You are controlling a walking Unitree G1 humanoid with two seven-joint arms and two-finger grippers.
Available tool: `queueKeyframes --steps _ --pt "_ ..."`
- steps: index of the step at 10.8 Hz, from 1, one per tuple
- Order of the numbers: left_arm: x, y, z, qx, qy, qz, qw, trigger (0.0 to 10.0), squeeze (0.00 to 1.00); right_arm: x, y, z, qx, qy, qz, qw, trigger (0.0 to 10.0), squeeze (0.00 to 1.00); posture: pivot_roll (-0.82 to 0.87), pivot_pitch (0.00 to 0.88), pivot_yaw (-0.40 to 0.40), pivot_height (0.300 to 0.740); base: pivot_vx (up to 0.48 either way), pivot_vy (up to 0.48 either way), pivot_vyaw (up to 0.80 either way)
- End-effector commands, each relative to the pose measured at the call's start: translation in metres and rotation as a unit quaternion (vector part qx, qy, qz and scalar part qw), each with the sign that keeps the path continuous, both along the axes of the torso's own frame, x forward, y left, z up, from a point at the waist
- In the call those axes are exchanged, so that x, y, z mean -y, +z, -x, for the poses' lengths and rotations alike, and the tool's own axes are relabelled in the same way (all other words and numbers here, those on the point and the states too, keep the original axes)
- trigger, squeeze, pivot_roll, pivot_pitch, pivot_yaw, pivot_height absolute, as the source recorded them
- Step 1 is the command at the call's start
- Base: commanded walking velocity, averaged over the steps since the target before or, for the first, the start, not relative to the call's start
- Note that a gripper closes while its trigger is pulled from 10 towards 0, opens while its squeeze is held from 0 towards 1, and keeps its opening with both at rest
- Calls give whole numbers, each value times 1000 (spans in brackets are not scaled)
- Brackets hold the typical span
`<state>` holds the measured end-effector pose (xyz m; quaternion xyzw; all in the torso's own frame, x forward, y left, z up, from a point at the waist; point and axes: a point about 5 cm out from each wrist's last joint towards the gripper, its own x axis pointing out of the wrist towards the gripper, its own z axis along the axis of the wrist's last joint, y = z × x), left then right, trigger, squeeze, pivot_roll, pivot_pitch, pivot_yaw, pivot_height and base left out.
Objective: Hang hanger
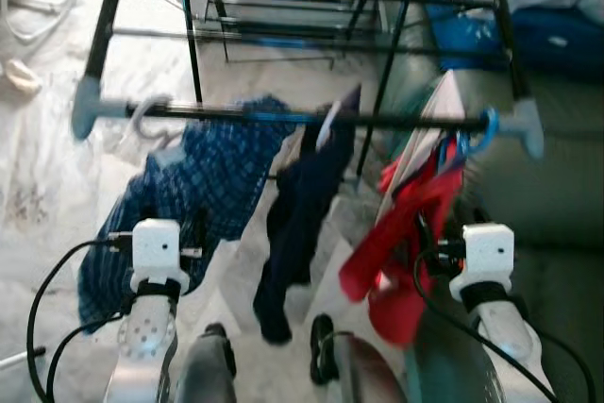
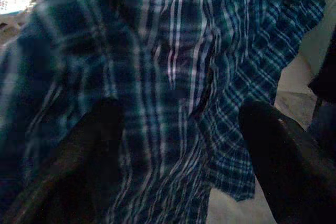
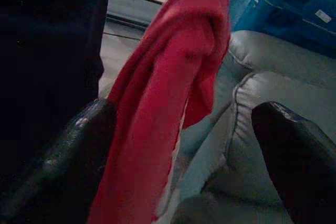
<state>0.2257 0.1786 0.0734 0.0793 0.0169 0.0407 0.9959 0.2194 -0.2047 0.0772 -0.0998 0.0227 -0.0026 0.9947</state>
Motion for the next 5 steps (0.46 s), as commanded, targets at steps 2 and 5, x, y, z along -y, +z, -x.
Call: queueKeyframes --steps 2,5 --pt "0 -7 4 -19 -2 -1 1000 10000 0 6 1 5 1 -13 4 1000 10000 1000 10 229 -49 740 -292 0 0" --pt "0 -7 5 -20 -2 -1 1000 10000 0 6 0 5 -3 -14 2 1000 10000 1000 11 228 -50 740 -287 0 0"
